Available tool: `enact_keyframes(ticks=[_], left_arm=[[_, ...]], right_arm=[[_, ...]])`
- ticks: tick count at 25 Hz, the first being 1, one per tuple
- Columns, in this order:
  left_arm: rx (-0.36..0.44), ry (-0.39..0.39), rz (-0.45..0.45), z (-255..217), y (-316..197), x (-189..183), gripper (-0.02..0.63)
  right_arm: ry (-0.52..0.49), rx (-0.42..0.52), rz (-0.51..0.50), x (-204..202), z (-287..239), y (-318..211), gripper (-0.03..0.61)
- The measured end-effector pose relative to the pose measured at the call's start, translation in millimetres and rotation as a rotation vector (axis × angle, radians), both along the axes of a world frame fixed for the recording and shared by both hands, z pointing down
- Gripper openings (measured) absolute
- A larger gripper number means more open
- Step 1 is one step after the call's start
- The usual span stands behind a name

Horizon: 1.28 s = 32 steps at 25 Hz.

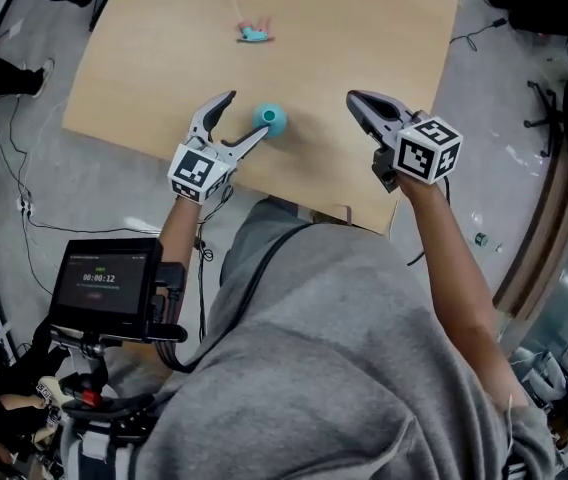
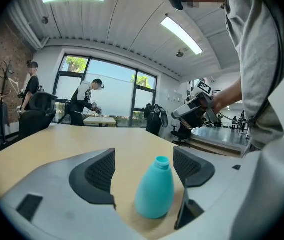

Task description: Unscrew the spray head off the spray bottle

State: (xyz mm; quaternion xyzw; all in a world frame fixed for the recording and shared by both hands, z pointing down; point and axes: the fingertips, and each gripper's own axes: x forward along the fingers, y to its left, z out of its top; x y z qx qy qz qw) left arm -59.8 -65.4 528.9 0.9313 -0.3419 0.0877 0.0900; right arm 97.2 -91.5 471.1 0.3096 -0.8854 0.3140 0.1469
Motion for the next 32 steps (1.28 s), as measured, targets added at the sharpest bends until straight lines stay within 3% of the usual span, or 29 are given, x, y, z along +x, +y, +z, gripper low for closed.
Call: enact_keyframes(ticks=[2,6,9,13,22,26,32], left_arm=[[0.029,0.015,-0.015,-18,-6,0,0.332],[0.077,0.069,-0.068,-64,-12,-8,0.103],[0.088,0.113,-0.110,-98,-14,-14,0.005],[0.069,0.149,-0.148,-138,-18,-16,0.003],[0.138,0.220,-0.107,-211,-26,6,0.003],[0.141,0.211,-0.038,-218,-19,30,0.003],[0.120,0.183,-0.053,-212,-21,26,0.003]], right_arm=[[-0.037,0.026,0.010,3,-19,-2,0.005],[-0.108,0.077,-0.008,1,-60,-4,0.004],[-0.151,0.142,-0.058,-10,-94,-3,0.004],[-0.147,0.271,-0.153,-24,-132,10,0.003],[-0.003,0.489,-0.167,-21,-199,24,0.003],[0.069,0.511,-0.122,-4,-209,30,0.004],[0.063,0.475,-0.141,-5,-196,30,0.003]])
